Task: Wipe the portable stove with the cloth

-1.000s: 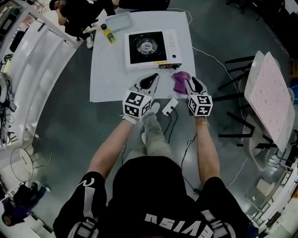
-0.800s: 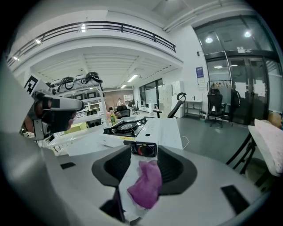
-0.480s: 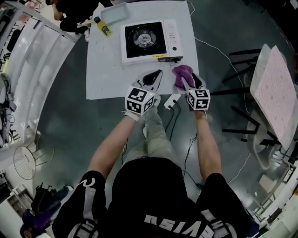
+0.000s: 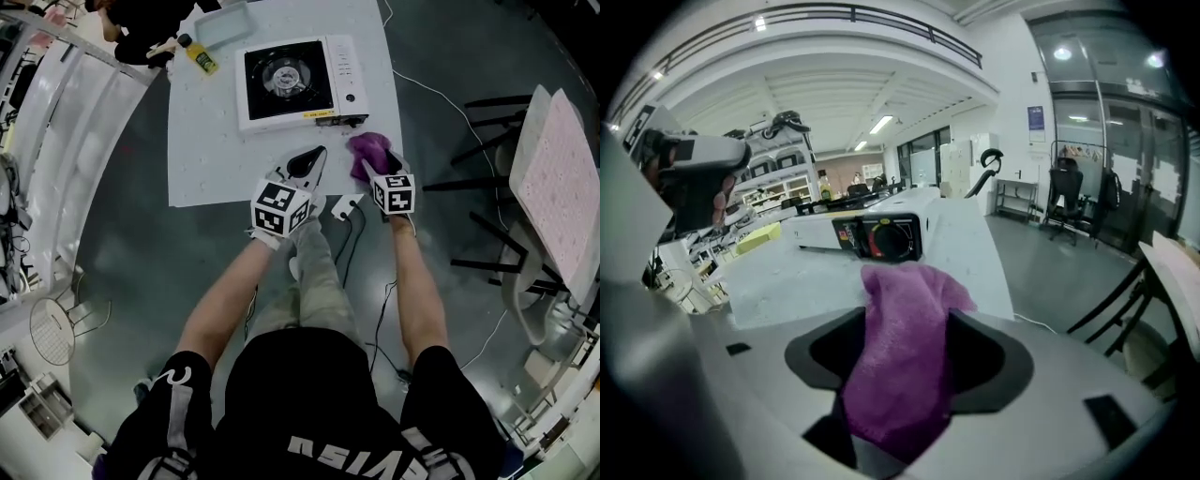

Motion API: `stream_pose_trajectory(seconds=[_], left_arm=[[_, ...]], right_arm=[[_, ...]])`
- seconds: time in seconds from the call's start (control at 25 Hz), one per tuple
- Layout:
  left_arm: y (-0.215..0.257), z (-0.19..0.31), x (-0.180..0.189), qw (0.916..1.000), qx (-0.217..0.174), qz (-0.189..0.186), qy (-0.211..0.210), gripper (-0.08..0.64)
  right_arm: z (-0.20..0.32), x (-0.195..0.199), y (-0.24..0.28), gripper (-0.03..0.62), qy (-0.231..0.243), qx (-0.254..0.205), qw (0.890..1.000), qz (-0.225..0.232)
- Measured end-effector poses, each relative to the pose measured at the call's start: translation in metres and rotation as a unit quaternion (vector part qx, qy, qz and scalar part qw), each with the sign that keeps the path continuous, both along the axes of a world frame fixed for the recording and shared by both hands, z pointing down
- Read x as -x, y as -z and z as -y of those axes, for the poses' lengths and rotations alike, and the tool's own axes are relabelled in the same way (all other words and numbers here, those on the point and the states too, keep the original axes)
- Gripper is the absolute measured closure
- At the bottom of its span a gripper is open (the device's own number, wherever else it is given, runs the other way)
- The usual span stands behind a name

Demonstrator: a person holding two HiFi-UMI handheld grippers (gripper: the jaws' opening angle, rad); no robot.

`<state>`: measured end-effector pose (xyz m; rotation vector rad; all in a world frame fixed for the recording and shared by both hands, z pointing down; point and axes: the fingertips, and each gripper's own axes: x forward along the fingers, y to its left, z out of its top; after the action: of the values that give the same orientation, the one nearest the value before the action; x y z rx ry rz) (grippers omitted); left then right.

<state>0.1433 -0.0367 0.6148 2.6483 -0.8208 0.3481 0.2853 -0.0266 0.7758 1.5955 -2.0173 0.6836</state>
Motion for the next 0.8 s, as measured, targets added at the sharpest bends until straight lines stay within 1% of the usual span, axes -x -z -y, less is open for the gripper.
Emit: stream_pose_trajectory(seconds=[0.16,0.24,0.32,0.44,0.52,0.64,0.8], left_arm=[[-0.002,0.002,0.002,1.0,0.004,-0.002,0.008,0.554],[-0.001,0.005,0.007,0.9998,0.005,-0.005,0.017,0.554],[0.002,0.006,0.013,0.9996,0.005,-0.007,0.027,0.554],[0.011,0.004,0.026,0.9991,0.002,-0.012,0.04,0.554],[0.019,0.004,0.037,0.9986,-0.001,-0.014,0.051,0.554],[0.035,0.002,0.053,0.9977,-0.004,-0.016,0.065,0.554],[0.068,-0.005,0.072,0.9963,-0.025,-0.024,0.079,0.554]], right_arm=[[0.001,-0.001,-0.009,0.351,0.006,0.013,1.0,-0.026],[0.001,-0.001,-0.01,0.353,0.006,0.016,1.0,-0.026],[0.0,0.002,-0.011,0.462,0.002,0.026,1.0,-0.016],[-0.002,0.007,-0.007,0.486,0.0,0.038,0.999,-0.01],[-0.001,0.015,0.008,0.49,0.003,0.029,1.0,-0.004],[-0.002,0.026,0.044,0.491,0.0,-0.001,1.0,0.014],[-0.006,0.039,0.101,0.491,-0.002,-0.044,0.999,0.029]])
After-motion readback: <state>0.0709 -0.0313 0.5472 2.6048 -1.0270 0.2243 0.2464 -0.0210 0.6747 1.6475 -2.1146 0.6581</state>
